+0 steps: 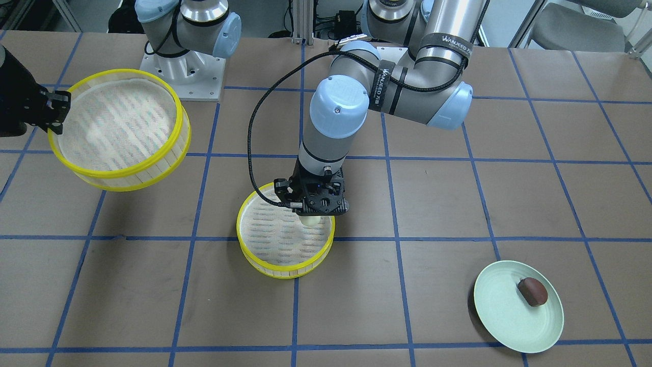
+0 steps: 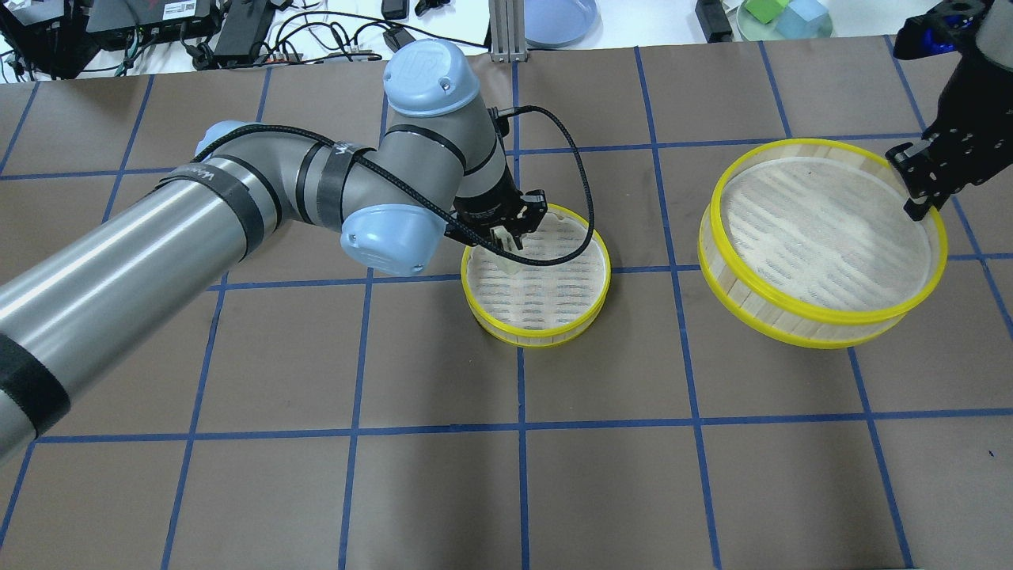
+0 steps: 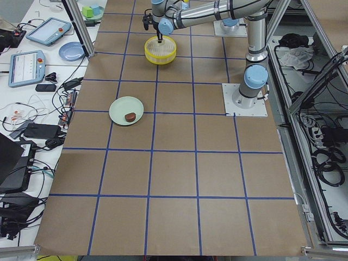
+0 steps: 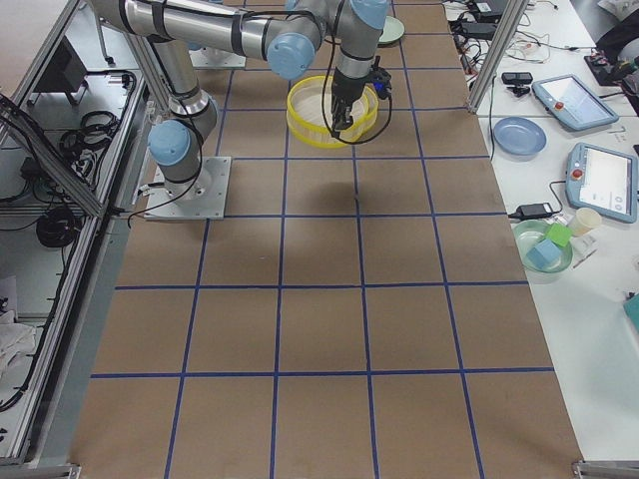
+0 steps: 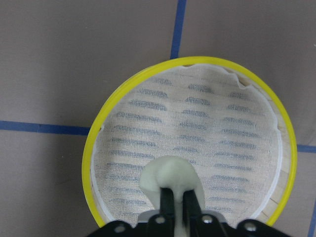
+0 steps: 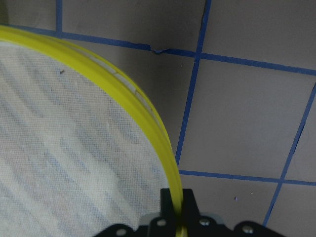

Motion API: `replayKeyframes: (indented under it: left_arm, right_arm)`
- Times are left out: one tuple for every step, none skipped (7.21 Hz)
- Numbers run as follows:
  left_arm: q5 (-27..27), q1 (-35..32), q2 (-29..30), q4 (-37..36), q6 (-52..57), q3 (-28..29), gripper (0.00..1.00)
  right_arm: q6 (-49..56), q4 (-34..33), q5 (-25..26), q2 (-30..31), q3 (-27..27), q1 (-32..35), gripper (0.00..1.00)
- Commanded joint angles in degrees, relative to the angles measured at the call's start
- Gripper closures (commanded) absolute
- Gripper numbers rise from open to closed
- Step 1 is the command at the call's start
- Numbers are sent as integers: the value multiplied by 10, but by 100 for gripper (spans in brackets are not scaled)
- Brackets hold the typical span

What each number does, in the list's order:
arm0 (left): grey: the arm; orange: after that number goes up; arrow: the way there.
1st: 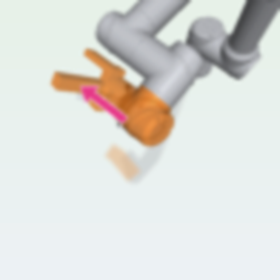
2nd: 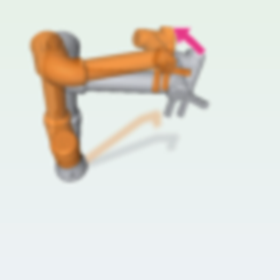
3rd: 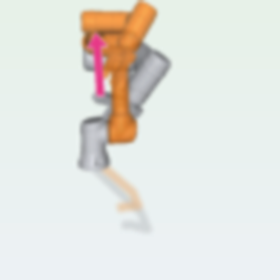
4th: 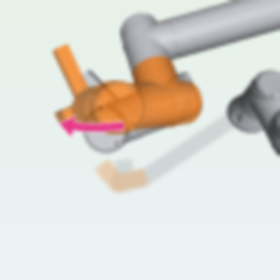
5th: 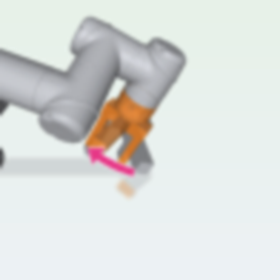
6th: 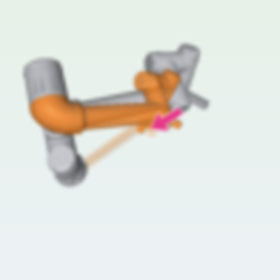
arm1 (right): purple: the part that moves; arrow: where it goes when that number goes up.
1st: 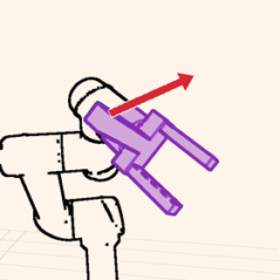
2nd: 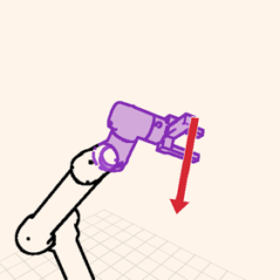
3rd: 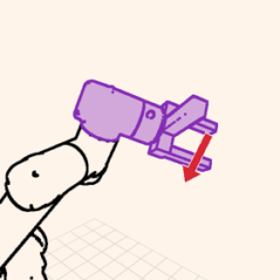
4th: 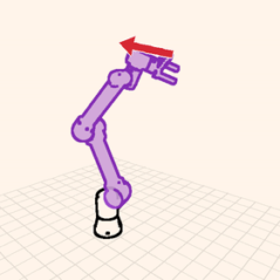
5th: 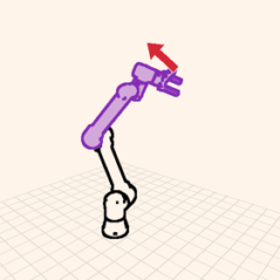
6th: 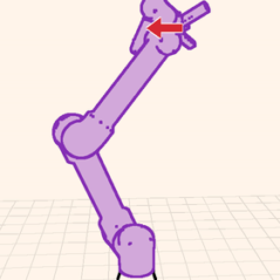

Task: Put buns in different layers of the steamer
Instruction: 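Lower the white bun into the bottom tier and open the left gripper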

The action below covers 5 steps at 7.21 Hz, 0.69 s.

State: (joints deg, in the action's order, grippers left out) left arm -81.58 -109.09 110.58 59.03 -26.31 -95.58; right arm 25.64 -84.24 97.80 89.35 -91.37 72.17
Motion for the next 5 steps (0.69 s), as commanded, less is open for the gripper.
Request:
replayKeyframes:
  left_arm:
    - [1,-3,0,-2,-2,1,0]
    - [6,-4,0,-2,0,5,0]
    - [-1,0,-5,-1,20,8,0]
    - [-18,24,-5,1,99,17,0]
    - [-54,68,-12,11,156,22,0]
  right_arm:
    - [0,2,-1,0,0,1,100]
    - [0,2,-1,0,0,1,100]
    - [-1,1,-1,1,0,1,100]
    - [-8,0,-2,2,0,3,100]
    - [-41,-2,-15,-5,0,11,100]
